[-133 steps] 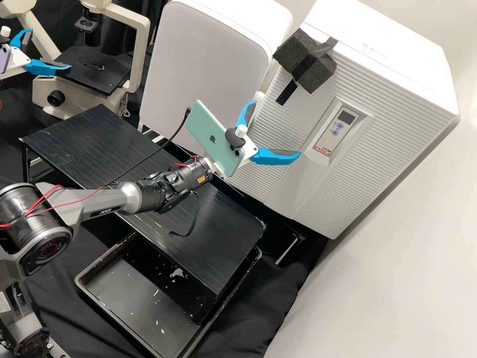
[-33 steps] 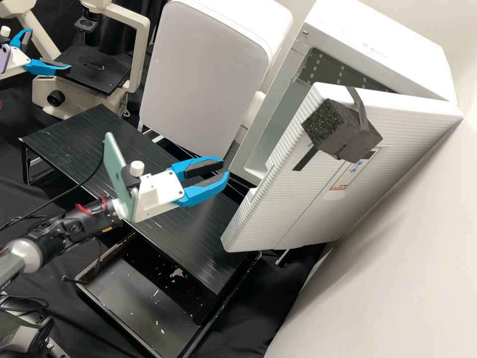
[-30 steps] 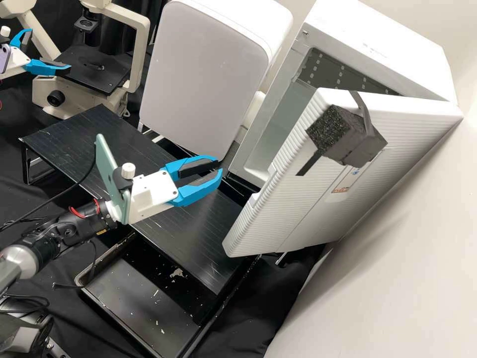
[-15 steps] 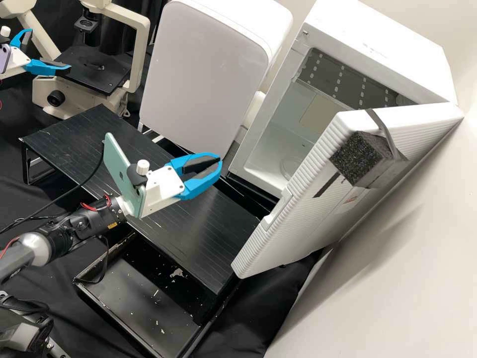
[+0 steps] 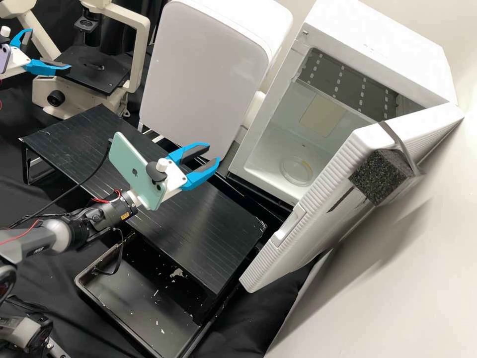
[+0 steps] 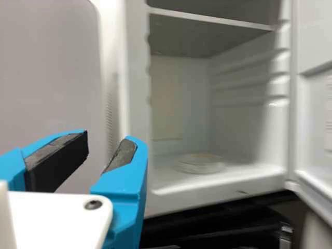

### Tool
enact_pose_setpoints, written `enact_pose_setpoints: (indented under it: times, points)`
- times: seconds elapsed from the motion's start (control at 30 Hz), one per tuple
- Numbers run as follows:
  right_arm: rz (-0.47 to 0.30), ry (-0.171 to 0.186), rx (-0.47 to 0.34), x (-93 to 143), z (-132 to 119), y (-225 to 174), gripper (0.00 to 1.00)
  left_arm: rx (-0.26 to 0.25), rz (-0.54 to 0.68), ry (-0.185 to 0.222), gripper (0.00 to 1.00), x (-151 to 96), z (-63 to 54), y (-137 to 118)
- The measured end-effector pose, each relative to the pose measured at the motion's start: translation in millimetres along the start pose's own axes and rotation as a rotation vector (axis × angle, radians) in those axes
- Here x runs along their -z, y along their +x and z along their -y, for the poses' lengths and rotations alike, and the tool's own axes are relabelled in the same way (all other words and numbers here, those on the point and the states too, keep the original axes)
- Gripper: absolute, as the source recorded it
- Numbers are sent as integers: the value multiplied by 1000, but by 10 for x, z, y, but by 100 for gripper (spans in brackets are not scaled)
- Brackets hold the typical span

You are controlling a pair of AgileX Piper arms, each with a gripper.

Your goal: Open the incubator door

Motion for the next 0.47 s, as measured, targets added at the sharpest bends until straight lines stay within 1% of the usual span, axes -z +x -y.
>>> enact_pose_setpoints:
  times: [0.03,0.07,0.2,0.33,0.47]
  points:
    - [-15,11,6,-2,10,8,100,0,0,0,100,0,0,0]
    - [-28,34,6,-4,7,14,100,0,0,0,100,0,0,0]
    - [-61,73,7,-9,19,29,100,0,0,0,100,0,0,0]
    - [-58,88,20,-31,47,38,100,0,0,0,100,0,0,0]
    - [-50,88,28,-54,69,45,100,0,0,0,100,0,0,0]
